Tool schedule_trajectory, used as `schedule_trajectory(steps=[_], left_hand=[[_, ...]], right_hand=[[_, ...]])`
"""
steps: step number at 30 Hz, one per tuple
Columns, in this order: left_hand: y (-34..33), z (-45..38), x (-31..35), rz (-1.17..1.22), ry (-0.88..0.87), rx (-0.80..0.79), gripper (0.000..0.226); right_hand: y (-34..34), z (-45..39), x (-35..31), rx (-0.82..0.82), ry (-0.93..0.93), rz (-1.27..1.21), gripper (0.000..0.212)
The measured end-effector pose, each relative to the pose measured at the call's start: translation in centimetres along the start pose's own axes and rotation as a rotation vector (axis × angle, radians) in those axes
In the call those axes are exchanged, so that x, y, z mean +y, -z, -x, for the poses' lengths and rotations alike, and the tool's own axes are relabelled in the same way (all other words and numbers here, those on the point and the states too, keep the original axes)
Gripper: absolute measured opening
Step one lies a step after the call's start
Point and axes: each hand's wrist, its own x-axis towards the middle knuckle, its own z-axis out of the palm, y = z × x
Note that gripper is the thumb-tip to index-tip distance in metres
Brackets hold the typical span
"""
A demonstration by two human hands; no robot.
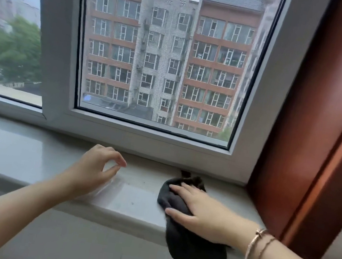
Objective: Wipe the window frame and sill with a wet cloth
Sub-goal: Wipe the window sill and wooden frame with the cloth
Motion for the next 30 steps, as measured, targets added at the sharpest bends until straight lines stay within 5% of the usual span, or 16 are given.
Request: schedule_trajectory(steps=[7, 10, 14, 18, 30], left_hand=[[2.6, 1.1, -5.1, -0.228, 0.187, 0.139, 0.025], [2.7, 1.5, -7.1, -0.293, 0.342, 0.211, 0.015], [2.6, 1.2, -8.7, -0.342, 0.497, 0.313, 0.031], [2.6, 1.3, -9.3, -0.395, 0.697, 0.352, 0.017], [4.1, 0.7, -11.3, -0.200, 0.734, 0.301, 0.019]], right_hand=[[-1.4, -6.9, -2.8, 0.093, 0.060, 0.020, 0.082], [-1.8, -10.3, -4.2, 0.087, 0.144, 0.007, 0.077], [-1.8, -14.4, -6.1, 0.059, 0.240, -0.005, 0.068], [-1.7, -16.9, -7.7, 0.022, 0.293, -0.024, 0.063], [-1.6, -23.7, -13.6, -0.046, 0.409, -0.017, 0.062]])
